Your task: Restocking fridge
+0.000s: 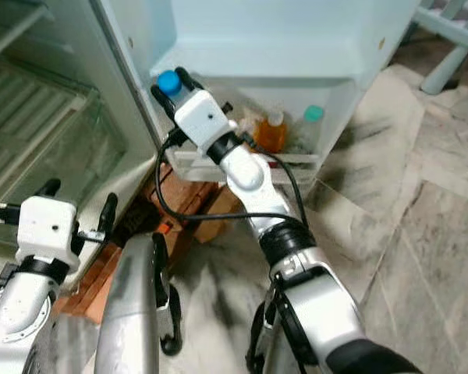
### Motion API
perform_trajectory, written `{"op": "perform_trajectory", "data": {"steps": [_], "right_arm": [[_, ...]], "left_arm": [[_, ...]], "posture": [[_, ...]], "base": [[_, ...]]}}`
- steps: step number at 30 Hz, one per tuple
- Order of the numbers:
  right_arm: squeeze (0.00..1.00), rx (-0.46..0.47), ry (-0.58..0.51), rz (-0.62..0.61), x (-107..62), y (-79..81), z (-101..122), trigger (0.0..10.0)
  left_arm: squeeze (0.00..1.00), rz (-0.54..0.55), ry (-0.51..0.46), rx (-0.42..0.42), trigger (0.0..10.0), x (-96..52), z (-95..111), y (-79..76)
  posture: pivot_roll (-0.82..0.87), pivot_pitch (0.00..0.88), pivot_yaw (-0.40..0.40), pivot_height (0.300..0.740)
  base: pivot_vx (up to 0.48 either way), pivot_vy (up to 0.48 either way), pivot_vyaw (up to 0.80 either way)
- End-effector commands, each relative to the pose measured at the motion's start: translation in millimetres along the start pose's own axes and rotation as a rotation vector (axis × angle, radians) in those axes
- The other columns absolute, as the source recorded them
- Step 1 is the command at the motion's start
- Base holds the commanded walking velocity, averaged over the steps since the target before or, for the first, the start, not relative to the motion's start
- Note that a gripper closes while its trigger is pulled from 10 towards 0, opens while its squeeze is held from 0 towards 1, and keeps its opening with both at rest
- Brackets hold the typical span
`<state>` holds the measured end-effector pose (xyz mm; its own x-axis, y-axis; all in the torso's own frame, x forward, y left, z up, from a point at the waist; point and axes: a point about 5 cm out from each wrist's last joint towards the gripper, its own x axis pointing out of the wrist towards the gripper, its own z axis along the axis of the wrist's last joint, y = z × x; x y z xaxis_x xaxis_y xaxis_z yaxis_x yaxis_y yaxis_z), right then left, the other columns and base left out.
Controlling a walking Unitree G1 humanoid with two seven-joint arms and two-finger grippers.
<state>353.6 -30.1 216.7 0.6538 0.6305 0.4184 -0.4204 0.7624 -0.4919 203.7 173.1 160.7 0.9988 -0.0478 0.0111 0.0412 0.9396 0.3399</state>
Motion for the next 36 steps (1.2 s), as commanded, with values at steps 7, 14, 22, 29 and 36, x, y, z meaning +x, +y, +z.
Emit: {"op": "perform_trajectory", "data": {"steps": [7,14,22,29,36], "right_arm": [[0.00,-0.040,0.032,0.019,-14.9,8.6,-18.0,10.0],[0.00,-0.026,0.051,0.011,-20.0,6.9,-25.8,10.0],[0.00,0.142,0.265,-0.063,-25.4,3.9,-52.0,10.0],[0.00,0.186,0.377,-0.107,-30.5,-8.4,-64.5,10.0],[0.36,0.227,0.423,-0.113,-28.7,-17.5,-67.2,10.0]], "left_arm": [[0.00,-0.006,0.034,-0.009,10.0,-10.5,1.6,2.8],[0.00,-0.034,0.061,-0.031,10.0,-18.9,1.7,-5.4],[0.00,-0.044,0.070,-0.031,10.0,-18.1,2.0,-4.6],[0.00,-0.057,0.072,-0.041,10.0,-15.5,1.4,-8.8],[0.00,-0.070,0.077,-0.044,10.0,-10.9,-1.5,-12.6]], "posture": [[0.34,0.364,0.028,0.532],[0.34,0.376,0.034,0.532],[0.34,0.384,0.037,0.532],[0.33,0.375,0.027,0.532],[0.32,0.359,0.017,0.532]], "base": [[0.000,0.000,0.00],[0.000,0.000,0.00],[0.000,0.000,0.00],[0.000,0.000,0.00],[0.000,0.000,0.00]]}}
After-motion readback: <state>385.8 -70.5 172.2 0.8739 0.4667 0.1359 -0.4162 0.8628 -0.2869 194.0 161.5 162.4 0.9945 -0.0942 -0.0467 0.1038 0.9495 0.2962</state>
